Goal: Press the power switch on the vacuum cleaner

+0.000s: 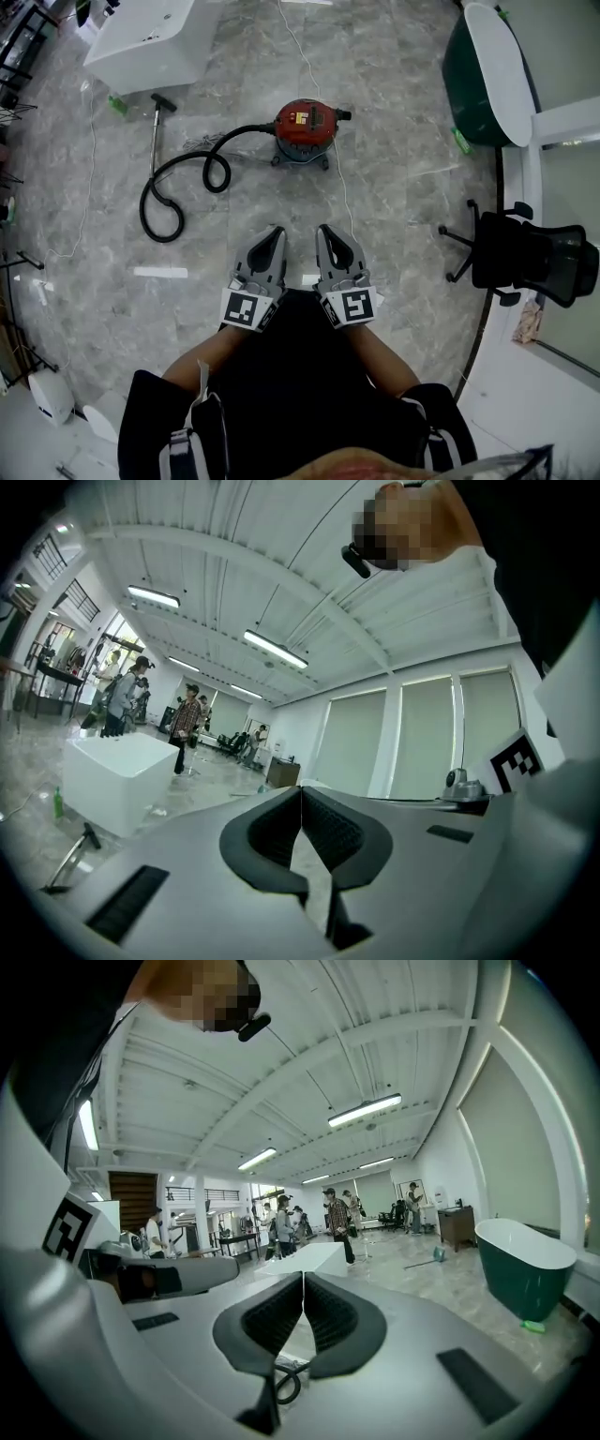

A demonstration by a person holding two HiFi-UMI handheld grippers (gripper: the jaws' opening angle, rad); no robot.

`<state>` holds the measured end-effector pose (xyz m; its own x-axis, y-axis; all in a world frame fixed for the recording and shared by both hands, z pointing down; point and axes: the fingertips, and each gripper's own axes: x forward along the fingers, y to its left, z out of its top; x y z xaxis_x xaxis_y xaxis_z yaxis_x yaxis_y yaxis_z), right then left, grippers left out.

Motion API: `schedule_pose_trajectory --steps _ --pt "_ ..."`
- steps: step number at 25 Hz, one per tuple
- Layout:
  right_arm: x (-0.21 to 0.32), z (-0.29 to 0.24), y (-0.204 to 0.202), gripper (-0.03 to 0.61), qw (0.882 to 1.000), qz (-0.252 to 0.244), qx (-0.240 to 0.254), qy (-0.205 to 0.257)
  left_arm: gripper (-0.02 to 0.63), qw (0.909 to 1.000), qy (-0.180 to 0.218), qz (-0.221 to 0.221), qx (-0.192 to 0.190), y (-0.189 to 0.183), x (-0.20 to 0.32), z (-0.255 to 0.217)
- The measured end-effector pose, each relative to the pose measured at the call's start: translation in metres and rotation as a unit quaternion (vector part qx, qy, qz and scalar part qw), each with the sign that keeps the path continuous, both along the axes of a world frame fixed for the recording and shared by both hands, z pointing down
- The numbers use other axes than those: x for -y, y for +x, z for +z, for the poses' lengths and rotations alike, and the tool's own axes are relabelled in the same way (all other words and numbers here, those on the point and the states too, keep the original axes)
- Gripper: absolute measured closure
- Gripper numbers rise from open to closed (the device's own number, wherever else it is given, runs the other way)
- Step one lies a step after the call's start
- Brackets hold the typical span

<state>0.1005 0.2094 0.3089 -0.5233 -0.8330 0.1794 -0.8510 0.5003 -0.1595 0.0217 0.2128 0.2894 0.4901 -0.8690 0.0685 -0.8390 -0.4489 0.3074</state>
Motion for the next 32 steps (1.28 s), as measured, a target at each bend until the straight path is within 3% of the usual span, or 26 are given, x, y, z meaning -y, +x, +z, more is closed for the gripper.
schedule_pose_trajectory --steps 7,14,21,27,32 --pt "0.063 0.000 -0.024 0.558 1.000 0.008 -0.014 -0.002 0.594 0.9999 0.008 0.005 -0.013 -0.030 0.064 -0.002" --pt "0.103 0.001 -0.047 0.558 1.000 0.010 -0.017 -0.010 0.594 0.9990 0.007 -0.021 -0.038 -0.069 0.103 -0.004" --pt "0.119 0.000 -0.052 0.558 0.999 0.004 -0.036 -0.014 0.594 0.9979 0.005 -0.032 -0.057 -0.081 0.120 0.003" --pt "0.120 0.001 -0.050 0.558 0.999 0.002 -0.031 -0.016 0.594 0.9978 0.013 -0.046 -0.047 -0.084 0.120 0.004" --pt "0.126 0.004 -0.058 0.558 0.999 -0.032 -0.025 -0.019 0.594 0.9972 0.005 -0.062 -0.042 -0.087 0.122 0.010"
